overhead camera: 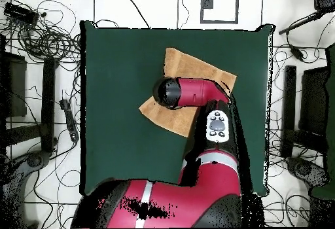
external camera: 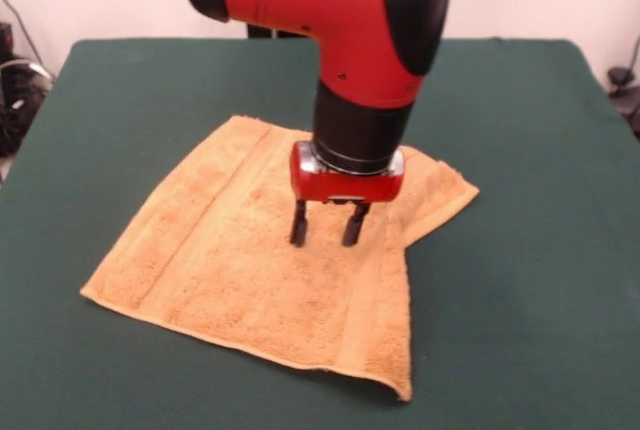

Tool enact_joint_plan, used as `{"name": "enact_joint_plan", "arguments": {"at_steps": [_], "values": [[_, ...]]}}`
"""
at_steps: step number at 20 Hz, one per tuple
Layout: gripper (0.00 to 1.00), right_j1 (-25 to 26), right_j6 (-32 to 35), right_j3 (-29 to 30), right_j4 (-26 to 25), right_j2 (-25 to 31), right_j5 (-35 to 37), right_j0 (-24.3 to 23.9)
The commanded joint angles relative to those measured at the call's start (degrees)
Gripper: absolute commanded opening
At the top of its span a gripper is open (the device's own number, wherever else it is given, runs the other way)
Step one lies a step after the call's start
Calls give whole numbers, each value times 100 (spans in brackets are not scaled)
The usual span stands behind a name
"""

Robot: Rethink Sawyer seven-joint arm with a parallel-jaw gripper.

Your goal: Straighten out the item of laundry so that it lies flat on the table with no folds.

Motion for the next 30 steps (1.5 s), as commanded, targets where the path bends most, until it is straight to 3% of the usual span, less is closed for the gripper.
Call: {"name": "enact_joint_plan", "arguments": {"at_steps": [1, 7, 11, 18, 30], "values": [[100, 663, 1204, 535, 404, 579, 405, 288], [100, 665, 1146, 560, 472, 690, 331, 253], [100, 605, 1495, 722, 852, 904, 238, 389], [100, 489, 1313, 1017, 1433, 1502, 81, 391], [100, 502, 1270, 1160, 1981, 1818, -240, 462]]}}
